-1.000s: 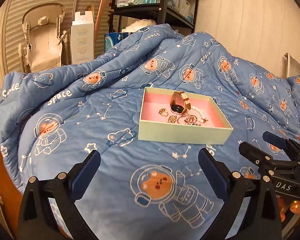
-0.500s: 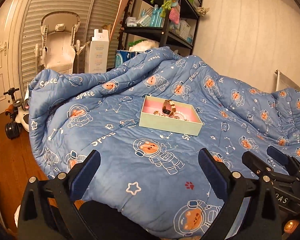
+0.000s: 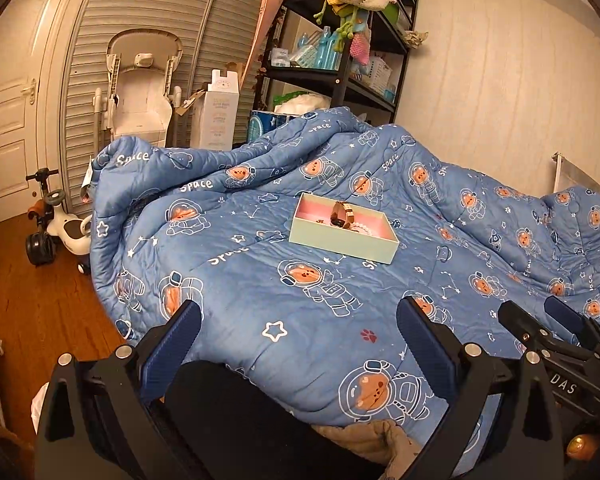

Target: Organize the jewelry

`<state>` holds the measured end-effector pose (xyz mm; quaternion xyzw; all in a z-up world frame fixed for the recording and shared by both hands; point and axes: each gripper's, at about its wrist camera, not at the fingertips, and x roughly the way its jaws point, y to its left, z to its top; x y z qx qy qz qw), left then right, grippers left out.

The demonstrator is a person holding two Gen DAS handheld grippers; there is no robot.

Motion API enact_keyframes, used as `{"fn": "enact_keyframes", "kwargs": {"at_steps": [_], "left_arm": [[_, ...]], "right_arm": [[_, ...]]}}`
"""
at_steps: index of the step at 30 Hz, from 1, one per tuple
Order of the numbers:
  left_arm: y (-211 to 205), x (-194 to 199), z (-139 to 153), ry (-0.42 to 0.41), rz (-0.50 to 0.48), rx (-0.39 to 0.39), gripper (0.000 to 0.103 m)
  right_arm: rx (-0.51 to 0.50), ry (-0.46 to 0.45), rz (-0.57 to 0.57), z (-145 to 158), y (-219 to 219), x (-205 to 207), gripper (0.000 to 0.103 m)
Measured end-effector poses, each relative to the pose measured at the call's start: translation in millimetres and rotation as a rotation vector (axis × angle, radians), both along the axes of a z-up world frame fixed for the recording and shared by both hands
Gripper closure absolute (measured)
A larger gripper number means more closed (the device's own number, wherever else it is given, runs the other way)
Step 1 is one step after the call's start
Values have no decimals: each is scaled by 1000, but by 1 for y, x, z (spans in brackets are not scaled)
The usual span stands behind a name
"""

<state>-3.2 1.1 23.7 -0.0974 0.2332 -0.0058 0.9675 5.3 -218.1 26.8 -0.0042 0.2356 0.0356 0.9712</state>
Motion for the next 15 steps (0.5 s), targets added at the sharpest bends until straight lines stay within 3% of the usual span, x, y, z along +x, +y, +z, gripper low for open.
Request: {"fn": "enact_keyframes", "kwargs": {"at_steps": [15], "left_arm": [[-12, -4, 1, 6, -16, 56, 7]], "right_arm": [[4, -11, -8, 0, -2, -4, 6]]}}
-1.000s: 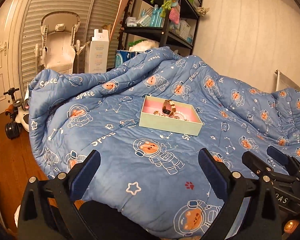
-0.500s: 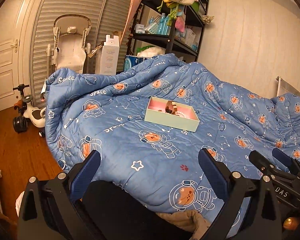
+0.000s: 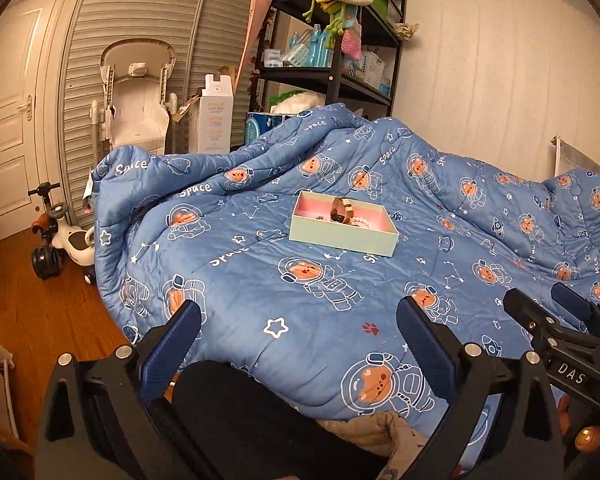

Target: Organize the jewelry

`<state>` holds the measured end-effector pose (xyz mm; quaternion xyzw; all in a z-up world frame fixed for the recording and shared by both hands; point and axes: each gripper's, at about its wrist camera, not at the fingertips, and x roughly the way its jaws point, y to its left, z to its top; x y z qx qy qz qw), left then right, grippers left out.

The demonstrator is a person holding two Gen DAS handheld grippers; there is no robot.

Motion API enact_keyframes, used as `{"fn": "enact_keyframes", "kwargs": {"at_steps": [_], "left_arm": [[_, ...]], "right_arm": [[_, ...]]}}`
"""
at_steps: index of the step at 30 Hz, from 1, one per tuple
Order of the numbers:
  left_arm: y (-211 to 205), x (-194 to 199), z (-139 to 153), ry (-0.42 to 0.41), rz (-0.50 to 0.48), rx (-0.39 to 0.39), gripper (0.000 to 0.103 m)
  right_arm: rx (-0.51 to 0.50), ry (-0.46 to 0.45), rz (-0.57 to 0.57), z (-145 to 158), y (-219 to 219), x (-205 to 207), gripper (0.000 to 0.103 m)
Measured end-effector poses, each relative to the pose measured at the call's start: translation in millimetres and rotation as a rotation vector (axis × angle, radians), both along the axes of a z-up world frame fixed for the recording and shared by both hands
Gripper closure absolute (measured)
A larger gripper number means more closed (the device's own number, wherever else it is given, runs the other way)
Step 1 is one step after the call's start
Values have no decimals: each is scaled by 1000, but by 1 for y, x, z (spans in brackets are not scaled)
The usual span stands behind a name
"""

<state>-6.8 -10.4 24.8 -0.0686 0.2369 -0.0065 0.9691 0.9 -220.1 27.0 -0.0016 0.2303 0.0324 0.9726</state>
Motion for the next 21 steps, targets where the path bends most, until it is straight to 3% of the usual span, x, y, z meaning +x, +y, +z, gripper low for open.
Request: {"fn": "enact_keyframes", "kwargs": {"at_steps": [21], "left_arm": [[4, -5, 1, -16, 26, 3, 7]], "right_arm": [[-3, -1, 0, 1, -2, 1, 6]]}}
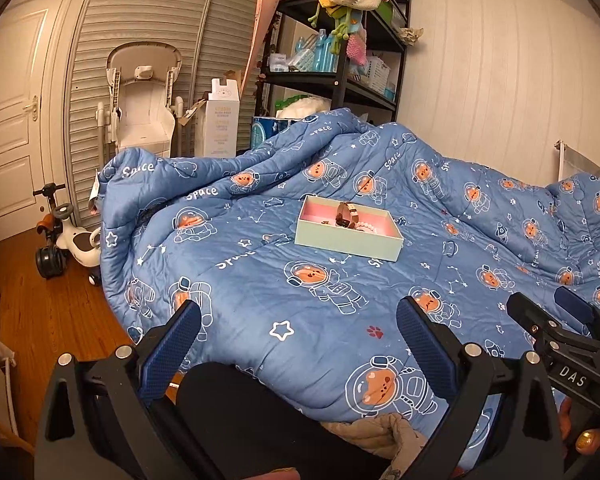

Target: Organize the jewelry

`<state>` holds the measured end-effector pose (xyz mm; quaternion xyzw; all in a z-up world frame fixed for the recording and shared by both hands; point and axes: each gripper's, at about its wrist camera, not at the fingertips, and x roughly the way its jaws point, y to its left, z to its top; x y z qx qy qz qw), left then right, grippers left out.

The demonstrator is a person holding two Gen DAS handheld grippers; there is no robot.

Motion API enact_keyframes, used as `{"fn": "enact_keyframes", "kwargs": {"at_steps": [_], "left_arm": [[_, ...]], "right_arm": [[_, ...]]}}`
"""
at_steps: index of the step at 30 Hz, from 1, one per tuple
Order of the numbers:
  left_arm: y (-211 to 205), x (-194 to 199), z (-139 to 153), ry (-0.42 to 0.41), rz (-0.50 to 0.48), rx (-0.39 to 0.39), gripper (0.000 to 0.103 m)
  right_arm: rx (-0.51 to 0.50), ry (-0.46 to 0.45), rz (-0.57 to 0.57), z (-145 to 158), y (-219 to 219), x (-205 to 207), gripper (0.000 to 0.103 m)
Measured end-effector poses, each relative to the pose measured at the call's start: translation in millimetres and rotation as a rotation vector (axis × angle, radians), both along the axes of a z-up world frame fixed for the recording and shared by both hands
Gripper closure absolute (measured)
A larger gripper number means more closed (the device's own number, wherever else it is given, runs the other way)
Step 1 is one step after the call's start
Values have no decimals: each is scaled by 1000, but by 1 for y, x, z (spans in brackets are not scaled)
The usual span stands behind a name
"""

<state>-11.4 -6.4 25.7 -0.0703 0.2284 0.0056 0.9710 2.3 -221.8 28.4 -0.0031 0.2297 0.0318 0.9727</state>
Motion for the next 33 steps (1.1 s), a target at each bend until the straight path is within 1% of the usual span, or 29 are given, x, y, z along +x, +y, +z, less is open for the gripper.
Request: {"fn": "enact_keyframes", "kwargs": {"at_steps": [33], "left_arm": [[1, 1, 1, -4, 0, 4, 7]], "right_arm": [[-4, -5, 6, 2, 1, 2, 6]]}}
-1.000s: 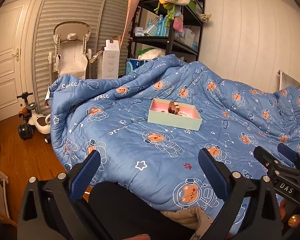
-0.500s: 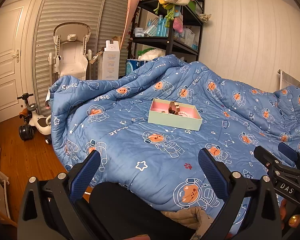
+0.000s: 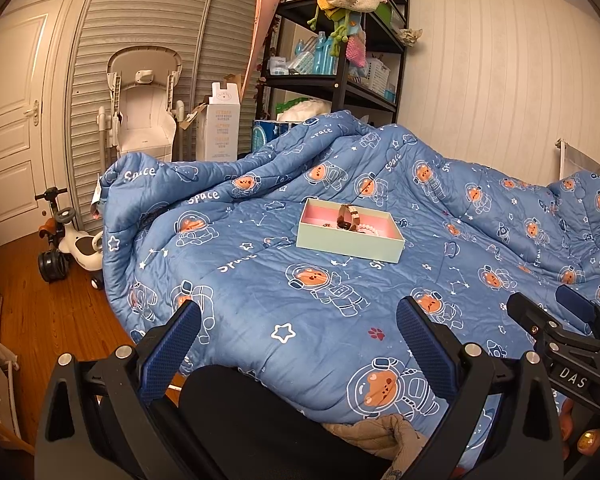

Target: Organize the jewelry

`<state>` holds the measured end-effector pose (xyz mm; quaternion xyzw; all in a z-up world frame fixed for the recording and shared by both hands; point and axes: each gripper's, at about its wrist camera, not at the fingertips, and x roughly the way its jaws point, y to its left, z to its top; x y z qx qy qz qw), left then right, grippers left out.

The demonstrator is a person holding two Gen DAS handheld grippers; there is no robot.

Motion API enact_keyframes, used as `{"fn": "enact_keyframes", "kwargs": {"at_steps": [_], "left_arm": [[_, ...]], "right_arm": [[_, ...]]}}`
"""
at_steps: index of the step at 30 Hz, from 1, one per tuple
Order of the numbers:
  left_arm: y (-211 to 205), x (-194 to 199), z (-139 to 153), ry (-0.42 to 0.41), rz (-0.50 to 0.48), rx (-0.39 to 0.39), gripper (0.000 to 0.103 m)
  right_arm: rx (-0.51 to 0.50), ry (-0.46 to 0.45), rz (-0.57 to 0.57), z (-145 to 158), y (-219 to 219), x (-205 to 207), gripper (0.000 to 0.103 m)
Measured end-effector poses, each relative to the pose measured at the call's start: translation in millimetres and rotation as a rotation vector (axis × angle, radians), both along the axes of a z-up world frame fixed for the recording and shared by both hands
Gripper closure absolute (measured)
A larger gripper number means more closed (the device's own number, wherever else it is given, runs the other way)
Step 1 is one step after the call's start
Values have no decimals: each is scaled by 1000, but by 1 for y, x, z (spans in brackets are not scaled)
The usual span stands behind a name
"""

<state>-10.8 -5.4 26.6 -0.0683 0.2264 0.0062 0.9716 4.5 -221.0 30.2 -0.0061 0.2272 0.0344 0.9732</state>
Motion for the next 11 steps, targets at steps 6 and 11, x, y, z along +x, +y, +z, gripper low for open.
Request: {"fn": "enact_keyframes", "kwargs": {"at_steps": [6, 11], "left_arm": [[5, 3, 2, 13, 2, 1, 7], [5, 4, 3, 13, 1, 2, 7]], "right_arm": [[-3, -2, 5, -1, 1, 0, 6], [-4, -2, 7, -1, 1, 0, 6]]}}
